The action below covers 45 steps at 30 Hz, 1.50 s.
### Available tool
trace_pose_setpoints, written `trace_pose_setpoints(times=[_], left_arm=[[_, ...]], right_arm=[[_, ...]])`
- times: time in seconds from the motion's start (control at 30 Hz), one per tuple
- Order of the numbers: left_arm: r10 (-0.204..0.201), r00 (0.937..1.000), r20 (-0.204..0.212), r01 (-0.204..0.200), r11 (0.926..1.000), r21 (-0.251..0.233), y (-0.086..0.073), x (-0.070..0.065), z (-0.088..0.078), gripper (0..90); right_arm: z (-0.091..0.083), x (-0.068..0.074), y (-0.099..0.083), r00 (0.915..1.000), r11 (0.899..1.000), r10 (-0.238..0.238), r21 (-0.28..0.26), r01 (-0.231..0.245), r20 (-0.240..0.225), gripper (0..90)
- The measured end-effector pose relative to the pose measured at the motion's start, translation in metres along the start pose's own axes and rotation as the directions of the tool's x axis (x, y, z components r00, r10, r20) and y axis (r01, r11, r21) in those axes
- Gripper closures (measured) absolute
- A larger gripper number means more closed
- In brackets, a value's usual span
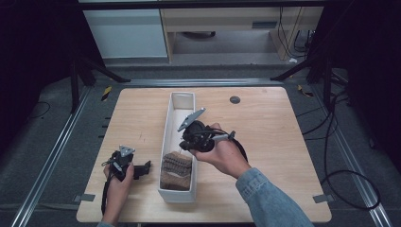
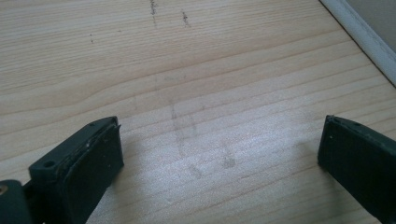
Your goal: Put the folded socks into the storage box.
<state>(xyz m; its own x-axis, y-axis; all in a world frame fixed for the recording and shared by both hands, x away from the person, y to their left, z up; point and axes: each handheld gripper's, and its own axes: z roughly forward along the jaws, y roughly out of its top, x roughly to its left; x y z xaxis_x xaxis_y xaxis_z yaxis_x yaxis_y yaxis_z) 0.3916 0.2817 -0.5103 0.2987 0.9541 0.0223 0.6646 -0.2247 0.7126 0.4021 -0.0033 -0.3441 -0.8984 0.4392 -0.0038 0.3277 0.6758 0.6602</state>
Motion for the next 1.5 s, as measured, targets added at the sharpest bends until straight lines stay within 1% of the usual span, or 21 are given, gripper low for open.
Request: trace_pose_setpoints(times=[0.1, 0.13, 0.2, 0.27, 0.53, 0.57, 0.73, 0.9, 0.93, 1.13, 1.23, 1.27, 1.37, 1.5], left_arm=[[0.000, 1.0000, 0.000, 0.000, 1.0000, -0.001, 0.000, 0.000, 0.000, 0.0], [0.001, 1.0000, 0.000, -0.001, 1.0000, -0.001, 0.000, 0.000, 0.000, 0.0], [0.001, 1.0000, -0.001, -0.001, 1.0000, -0.001, 0.000, 0.000, 0.000, 0.0], [0.001, 1.0000, -0.001, -0.001, 1.0000, -0.002, 0.000, 0.000, 0.000, 0.0], [0.001, 1.0000, 0.001, -0.001, 1.0000, -0.001, 0.000, 0.000, 0.000, 0.0], [0.002, 1.0000, 0.001, -0.002, 1.0000, -0.001, 0.000, 0.000, 0.000, 0.0], [0.002, 1.0000, 0.001, -0.002, 1.0000, -0.001, 0.000, 0.000, 0.000, 0.0], [0.002, 1.0000, 0.002, -0.002, 1.0000, -0.001, 0.000, 0.000, 0.000, 0.0], [0.004, 1.0000, 0.002, -0.004, 1.0000, -0.001, 0.000, 0.000, 0.000, 0.0], [0.004, 1.0000, 0.001, -0.004, 1.0000, -0.001, 0.000, 0.000, 0.000, 0.0], [0.004, 1.0000, 0.001, -0.004, 1.0000, -0.001, 0.000, 0.000, 0.000, 0.0], [0.004, 1.0000, 0.001, -0.004, 1.0000, -0.001, 0.000, 0.000, 0.000, 0.0], [0.003, 1.0000, 0.002, -0.003, 1.0000, -0.001, 0.000, 0.000, 0.000, 0.0], [0.004, 1.0000, 0.002, -0.004, 1.0000, -0.001, 0.000, 0.000, 0.000, 0.0]], right_arm=[[0.004, 0.002, 0.000, 0.9999, 1.000, 0.002, 0.001, -0.002, -0.011, 90.0], [0.009, 0.007, 0.000, 0.9996, 1.000, -0.008, 0.006, 0.008, -0.026, 90.0], [0.011, 0.009, 0.000, 0.9995, 1.000, -0.009, 0.011, 0.010, -0.031, 90.0], [0.017, 0.017, -0.003, 0.9984, 0.999, -0.023, 0.028, 0.024, -0.052, 90.0], [0.020, 0.024, -0.008, 0.9962, 0.999, -0.031, 0.028, 0.033, -0.081, 90.0], [0.020, 0.027, -0.009, 0.9949, 0.999, -0.037, 0.029, 0.040, -0.094, 90.0], [0.022, 0.034, -0.013, 0.9938, 0.998, -0.042, 0.033, 0.045, -0.103, 90.0], [0.025, 0.037, -0.016, 0.9923, 0.998, -0.044, 0.034, 0.048, -0.116, 90.0], [0.027, 0.039, -0.017, 0.9906, 0.997, -0.053, 0.044, 0.059, -0.126, 90.0], [0.030, 0.041, -0.020, 0.9894, 0.996, -0.061, 0.054, 0.069, -0.132, 90.0], [0.032, 0.041, -0.022, 0.9895, 0.996, -0.055, 0.063, 0.064, -0.134, 90.0], [0.034, 0.043, -0.023, 0.9883, 0.995, -0.057, 0.068, 0.067, -0.141, 90.0], [0.035, 0.044, -0.025, 0.9878, 0.994, -0.063, 0.075, 0.074, -0.142, 90.0], [0.041, 0.046, -0.032, 0.9857, 0.994, -0.050, 0.087, 0.064, -0.161, 90.0]])
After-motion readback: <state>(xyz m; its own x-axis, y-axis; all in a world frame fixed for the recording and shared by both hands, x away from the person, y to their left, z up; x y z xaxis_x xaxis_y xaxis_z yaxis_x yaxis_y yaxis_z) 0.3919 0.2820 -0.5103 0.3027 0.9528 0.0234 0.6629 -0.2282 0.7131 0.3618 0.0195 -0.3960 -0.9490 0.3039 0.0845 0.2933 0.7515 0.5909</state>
